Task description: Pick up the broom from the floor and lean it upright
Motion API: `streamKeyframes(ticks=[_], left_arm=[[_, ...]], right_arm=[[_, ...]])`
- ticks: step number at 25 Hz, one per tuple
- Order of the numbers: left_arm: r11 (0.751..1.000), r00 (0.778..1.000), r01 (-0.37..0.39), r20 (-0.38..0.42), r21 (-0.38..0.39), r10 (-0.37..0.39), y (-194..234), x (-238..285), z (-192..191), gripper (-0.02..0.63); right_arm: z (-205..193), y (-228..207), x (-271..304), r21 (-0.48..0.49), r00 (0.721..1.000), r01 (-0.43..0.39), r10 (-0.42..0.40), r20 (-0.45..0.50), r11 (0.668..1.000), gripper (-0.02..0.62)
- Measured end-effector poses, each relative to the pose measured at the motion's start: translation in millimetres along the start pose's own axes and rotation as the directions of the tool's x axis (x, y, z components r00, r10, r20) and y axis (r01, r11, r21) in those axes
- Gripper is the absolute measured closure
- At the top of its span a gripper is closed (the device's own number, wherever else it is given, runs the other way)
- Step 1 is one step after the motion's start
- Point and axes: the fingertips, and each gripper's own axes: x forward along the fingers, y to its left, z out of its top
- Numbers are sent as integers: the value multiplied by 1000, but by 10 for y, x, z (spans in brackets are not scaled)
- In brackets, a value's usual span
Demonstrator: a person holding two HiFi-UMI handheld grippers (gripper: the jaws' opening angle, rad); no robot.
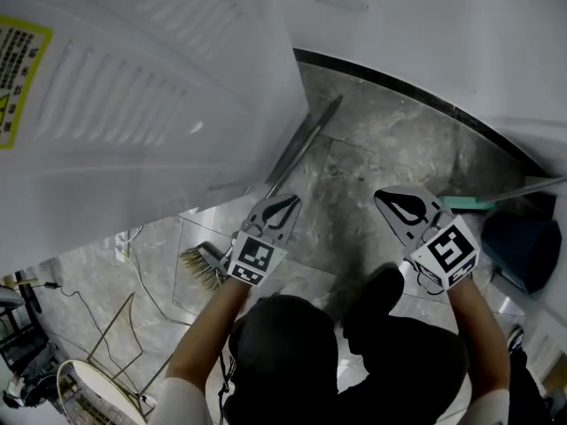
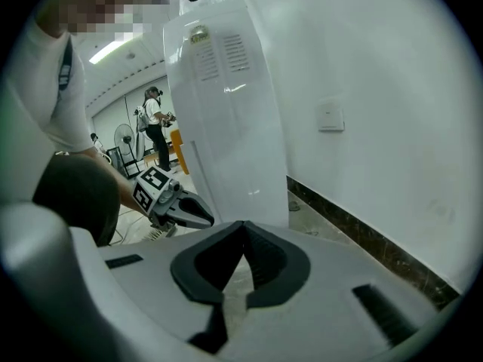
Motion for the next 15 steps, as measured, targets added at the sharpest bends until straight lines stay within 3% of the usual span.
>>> streamKeyframes(ticks=[4, 12, 15], left_arm=[[1000, 999, -18, -50, 2, 18, 106, 108, -379, 594], [995, 985, -72, -160, -70, 60, 327, -1, -1175, 591], [992, 979, -82, -196, -97, 61, 413, 1, -1393, 503]], right_arm=[[-150, 71, 161, 23, 1000, -17, 17, -11, 1000, 594], [-481, 269, 441, 44, 997, -65, 67, -44, 997, 594], [-536, 323, 570, 49, 996, -80, 82, -47, 996, 594]])
